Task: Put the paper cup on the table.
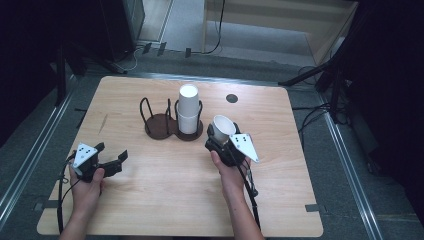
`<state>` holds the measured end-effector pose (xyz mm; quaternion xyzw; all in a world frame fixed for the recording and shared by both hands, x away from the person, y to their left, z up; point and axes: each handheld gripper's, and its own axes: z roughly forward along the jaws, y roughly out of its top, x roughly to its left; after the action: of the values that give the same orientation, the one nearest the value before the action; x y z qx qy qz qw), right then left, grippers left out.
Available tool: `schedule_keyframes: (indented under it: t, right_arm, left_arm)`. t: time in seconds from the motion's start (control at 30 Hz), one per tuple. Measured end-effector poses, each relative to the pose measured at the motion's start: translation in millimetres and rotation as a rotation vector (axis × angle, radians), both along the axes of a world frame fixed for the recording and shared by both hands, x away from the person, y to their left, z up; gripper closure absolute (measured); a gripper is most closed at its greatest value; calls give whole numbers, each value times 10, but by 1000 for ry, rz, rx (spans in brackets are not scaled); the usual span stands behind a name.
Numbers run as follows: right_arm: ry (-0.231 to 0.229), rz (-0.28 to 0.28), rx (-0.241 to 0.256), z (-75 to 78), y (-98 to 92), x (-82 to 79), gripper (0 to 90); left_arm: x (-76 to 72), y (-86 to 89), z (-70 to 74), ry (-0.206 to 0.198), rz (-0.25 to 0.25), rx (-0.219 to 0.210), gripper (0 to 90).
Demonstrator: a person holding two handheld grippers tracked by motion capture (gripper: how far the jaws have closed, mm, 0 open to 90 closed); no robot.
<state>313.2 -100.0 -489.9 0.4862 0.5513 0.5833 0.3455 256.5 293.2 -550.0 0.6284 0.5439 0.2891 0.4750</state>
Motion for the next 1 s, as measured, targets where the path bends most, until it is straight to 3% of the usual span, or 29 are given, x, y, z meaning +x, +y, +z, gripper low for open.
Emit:
schedule_keyframes:
  t: [0.63, 0.77, 0.97, 1.0]
  right_arm:
    - [32, -34, -59, -99, -171, 343, 194]
    - [18, -72, -44, -128, -233, 426, 193]
    - [8, -119, -73, -177, -329, 529, 193]
    - [-2, -155, -100, -188, -350, 553, 191]
  left_arm:
    - [15, 10, -2, 7, 7, -22, 90]
    - [15, 11, -2, 7, 5, -24, 90]
    - [17, 14, -3, 8, 4, -26, 90]
    - [17, 14, -3, 8, 5, -26, 90]
